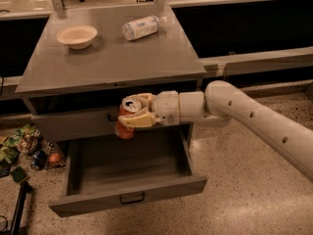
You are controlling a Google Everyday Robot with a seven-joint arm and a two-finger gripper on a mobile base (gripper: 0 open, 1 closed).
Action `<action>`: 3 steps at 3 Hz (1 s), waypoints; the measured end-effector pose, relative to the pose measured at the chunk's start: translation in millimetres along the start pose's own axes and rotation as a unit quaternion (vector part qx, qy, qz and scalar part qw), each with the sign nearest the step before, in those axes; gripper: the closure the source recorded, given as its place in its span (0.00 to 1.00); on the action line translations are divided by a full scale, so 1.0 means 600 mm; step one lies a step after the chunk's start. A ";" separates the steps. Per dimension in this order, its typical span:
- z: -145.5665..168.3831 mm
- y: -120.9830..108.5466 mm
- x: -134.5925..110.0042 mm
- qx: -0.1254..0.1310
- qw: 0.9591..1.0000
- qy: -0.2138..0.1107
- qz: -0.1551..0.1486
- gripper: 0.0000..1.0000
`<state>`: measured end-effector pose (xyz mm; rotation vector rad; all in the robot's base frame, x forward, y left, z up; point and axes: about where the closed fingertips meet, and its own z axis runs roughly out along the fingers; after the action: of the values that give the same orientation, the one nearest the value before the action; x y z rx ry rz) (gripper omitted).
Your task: Pick coke can from middle drawer and place on counter
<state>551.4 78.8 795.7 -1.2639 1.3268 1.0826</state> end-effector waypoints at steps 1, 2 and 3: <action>0.004 0.002 -0.015 -0.004 1.000 -0.001 -0.006 1.00; -0.004 -0.019 -0.086 -0.007 0.999 0.015 -0.033 1.00; -0.017 -0.063 -0.190 -0.008 0.997 0.040 -0.071 1.00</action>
Offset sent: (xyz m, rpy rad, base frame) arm 0.0464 -0.0022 0.1646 -0.1327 -0.1960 0.0420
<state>587.2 81.6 910.9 -1.4044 1.2685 0.9527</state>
